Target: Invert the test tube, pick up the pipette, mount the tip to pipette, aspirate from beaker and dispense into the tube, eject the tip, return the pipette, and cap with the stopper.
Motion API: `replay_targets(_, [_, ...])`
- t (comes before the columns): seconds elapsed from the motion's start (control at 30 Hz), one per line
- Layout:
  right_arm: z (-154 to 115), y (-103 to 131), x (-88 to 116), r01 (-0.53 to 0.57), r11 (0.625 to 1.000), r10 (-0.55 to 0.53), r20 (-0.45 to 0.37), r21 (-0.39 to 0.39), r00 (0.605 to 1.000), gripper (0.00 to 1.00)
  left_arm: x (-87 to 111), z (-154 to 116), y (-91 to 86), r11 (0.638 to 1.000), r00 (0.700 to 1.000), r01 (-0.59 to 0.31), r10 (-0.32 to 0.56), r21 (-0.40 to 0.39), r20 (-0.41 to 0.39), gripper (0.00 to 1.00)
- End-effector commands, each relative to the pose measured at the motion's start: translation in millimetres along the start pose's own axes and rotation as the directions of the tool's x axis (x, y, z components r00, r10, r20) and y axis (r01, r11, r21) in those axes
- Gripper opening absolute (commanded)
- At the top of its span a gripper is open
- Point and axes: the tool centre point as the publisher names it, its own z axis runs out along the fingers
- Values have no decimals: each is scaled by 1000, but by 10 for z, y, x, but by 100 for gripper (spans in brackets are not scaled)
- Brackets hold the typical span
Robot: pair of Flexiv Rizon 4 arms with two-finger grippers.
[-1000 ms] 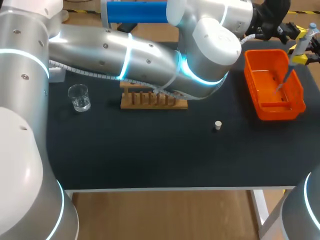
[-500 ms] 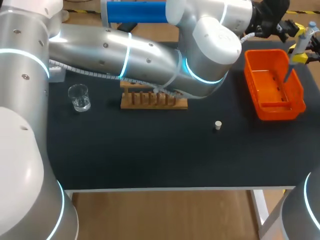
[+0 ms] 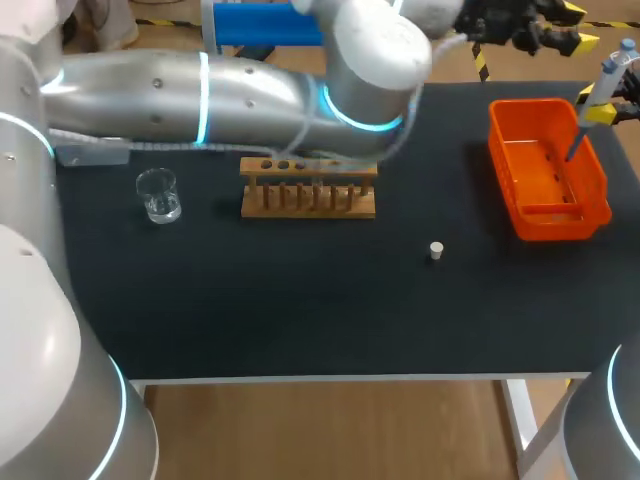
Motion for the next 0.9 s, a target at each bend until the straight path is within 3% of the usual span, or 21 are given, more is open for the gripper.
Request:
replay_targets(0.03, [-14, 2, -10, 0, 1000, 0, -5, 2, 1000, 0, -58, -433, -14, 979, 991, 11, 16, 202, -131, 100])
replay_targets(0.43, [-14, 2, -10, 0, 1000, 0, -5, 2, 1000, 0, 86, -869, 22, 980, 983, -19, 55, 198, -178, 100])
replay_targets(0.9, [-14, 2, -10, 0, 1000, 0, -5, 2, 1000, 0, 544, -1477, 327, 982, 999, 25, -18, 185, -41, 100])
